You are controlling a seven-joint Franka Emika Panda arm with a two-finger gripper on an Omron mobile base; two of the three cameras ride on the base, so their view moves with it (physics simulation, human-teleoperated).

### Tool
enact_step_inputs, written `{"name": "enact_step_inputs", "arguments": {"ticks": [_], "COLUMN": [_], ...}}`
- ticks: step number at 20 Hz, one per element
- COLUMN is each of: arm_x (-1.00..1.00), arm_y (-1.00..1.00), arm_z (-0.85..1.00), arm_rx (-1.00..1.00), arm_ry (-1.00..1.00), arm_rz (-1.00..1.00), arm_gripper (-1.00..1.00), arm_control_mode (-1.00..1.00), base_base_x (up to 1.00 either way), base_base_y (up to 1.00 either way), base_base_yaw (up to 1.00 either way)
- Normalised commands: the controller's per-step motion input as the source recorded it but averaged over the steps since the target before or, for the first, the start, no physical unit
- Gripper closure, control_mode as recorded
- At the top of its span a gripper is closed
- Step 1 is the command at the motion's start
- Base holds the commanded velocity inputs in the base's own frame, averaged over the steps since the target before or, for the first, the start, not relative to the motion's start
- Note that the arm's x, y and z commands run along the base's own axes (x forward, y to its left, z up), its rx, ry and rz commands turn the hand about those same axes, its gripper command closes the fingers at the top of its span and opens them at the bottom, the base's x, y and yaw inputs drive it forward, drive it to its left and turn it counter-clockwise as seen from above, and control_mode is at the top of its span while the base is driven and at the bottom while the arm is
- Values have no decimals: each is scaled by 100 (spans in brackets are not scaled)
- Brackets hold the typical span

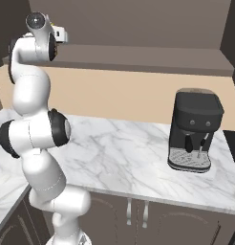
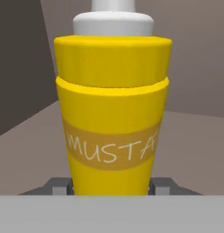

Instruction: Take 2 condiments from the cabinet and move them on the counter near the stove.Make sure the condiments are lined up with each other, next to each other.

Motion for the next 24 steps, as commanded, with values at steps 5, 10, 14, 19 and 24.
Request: {"name": "enact_step_inputs", "arguments": {"ticks": [5,10,14,19,24], "arm_x": [-85,-100,-100,-100,-100], "arm_y": [-4,-48,-89,-100,-100], "arm_z": [-14,-3,0,0,-3], "arm_rx": [0,0,0,0,0], "arm_ry": [-5,-13,-10,-2,0], "arm_rz": [0,0,0,0,0], "arm_gripper": [100,100,100,100,100], "arm_control_mode": [-100,-100,-100,-100,-100], "base_base_x": [0,0,0,0,0], "base_base_y": [0,0,0,0,0], "base_base_yaw": [0,0,0,0,0]}}
